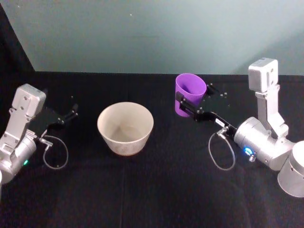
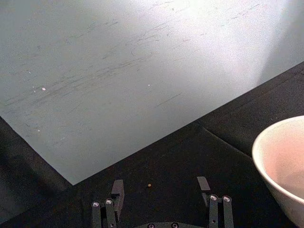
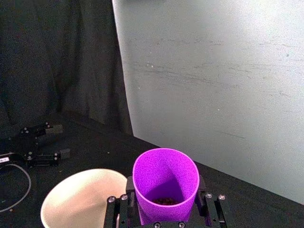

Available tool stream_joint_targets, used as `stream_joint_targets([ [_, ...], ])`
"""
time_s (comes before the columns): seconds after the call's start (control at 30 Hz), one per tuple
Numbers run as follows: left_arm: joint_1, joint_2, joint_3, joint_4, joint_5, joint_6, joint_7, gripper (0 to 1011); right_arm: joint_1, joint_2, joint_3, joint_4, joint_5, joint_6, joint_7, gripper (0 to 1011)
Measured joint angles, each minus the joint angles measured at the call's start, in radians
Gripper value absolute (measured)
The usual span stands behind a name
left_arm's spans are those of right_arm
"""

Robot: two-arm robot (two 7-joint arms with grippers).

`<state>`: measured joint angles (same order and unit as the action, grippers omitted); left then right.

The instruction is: Pick up the cup and pour the mung beans from the cup into the bowl.

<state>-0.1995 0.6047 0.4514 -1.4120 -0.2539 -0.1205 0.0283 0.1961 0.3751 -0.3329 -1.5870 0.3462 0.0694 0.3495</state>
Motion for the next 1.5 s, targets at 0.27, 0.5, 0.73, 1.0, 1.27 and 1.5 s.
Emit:
stream_joint_targets([
  [0.27,0.0,0.0,0.0,0.0,0.0,0.0,0.0,1000,0.0,0.001,-0.001,-0.001,0.0,0.001,0.0,726],
  [0.5,0.0,0.0,0.0,0.0,0.0,0.0,0.0,1000,0.001,0.001,-0.001,-0.002,-0.001,0.001,0.0,726],
  [0.73,0.0,0.0,0.0,0.0,0.0,0.0,0.0,1000,0.001,0.001,-0.002,-0.002,-0.001,0.001,-0.001,726],
  [1.0,0.0,0.0,0.0,0.0,0.0,0.0,0.0,1000,0.001,0.001,-0.002,-0.002,-0.002,0.001,-0.001,726],
  [1.27,0.0,0.0,0.0,0.0,0.0,0.0,0.0,1000,0.001,0.001,-0.002,-0.002,-0.002,0.001,-0.001,726],
  [1.5,0.0,0.0,0.0,0.0,0.0,0.0,0.0,1000,0.001,0.001,-0.002,-0.002,-0.002,0.001,-0.001,726],
])
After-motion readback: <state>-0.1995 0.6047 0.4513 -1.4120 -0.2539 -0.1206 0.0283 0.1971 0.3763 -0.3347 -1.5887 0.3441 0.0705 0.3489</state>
